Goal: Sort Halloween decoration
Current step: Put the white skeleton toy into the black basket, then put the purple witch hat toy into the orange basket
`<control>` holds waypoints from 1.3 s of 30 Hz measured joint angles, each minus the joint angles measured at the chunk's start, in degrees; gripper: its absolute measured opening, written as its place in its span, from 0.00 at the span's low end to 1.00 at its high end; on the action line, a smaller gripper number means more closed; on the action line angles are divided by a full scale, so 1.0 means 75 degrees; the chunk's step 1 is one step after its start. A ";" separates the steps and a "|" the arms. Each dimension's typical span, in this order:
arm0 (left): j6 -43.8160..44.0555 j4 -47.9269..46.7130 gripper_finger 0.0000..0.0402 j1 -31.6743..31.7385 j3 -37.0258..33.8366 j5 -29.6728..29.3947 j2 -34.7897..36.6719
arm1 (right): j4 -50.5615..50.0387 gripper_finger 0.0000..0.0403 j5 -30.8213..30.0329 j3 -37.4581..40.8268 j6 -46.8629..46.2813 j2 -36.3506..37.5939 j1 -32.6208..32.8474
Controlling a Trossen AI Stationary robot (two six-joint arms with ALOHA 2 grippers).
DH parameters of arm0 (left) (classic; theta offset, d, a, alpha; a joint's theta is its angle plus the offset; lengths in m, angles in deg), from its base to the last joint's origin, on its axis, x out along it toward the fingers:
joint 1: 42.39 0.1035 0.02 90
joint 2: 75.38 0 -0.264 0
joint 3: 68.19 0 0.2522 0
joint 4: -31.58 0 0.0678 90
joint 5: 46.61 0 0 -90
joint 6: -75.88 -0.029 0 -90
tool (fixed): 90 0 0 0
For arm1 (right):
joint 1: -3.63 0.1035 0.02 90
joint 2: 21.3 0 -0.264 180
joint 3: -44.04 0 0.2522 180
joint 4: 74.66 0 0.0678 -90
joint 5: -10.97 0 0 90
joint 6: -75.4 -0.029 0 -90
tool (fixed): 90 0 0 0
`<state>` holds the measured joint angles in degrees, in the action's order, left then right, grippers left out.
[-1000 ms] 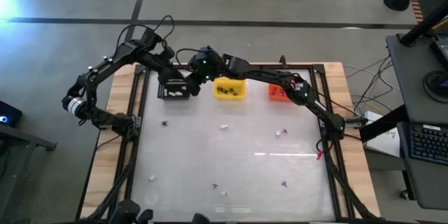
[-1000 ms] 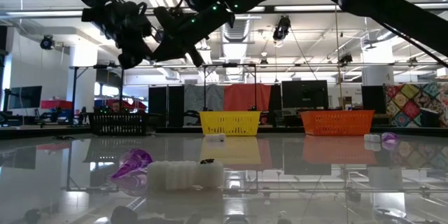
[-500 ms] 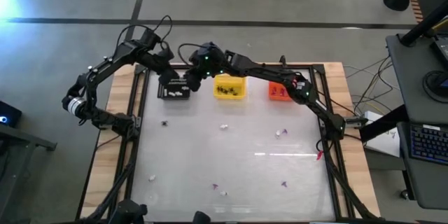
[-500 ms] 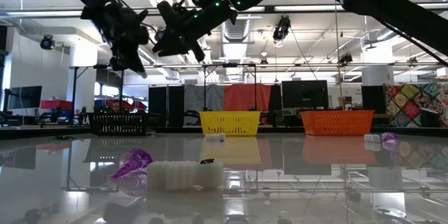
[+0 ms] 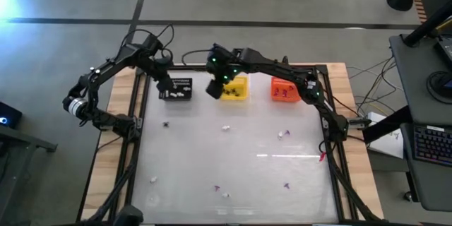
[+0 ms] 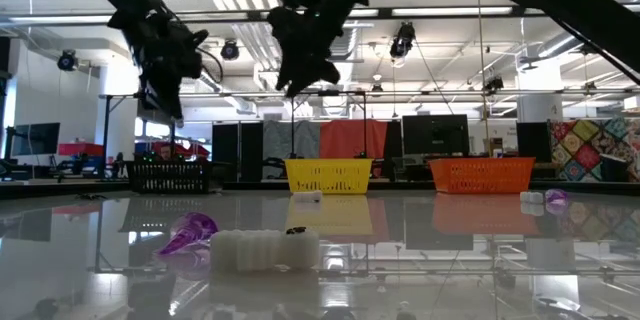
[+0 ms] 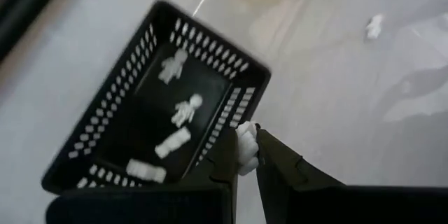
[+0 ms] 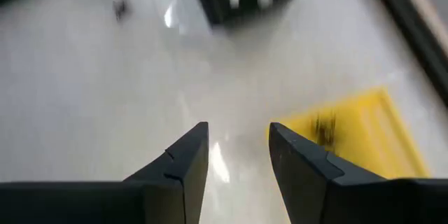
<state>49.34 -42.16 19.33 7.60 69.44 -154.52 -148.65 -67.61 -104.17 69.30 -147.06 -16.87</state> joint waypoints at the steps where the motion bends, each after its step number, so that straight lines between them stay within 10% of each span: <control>1: -0.0001 0.0033 0.03 0.0000 -0.0109 -0.0073 0.0000 | -0.0333 0.35 0.0003 0.0000 0.0022 0.0020 0.0008; 39: 0.1016 0.1234 0.34 -0.0008 -0.1190 -0.0206 -0.0078 | -0.1837 0.33 -0.0530 0.0012 -0.0004 0.0079 0.0031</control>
<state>56.96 -32.91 19.27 -1.33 67.89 -155.10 -162.42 -71.59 -104.09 69.27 -146.46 -16.64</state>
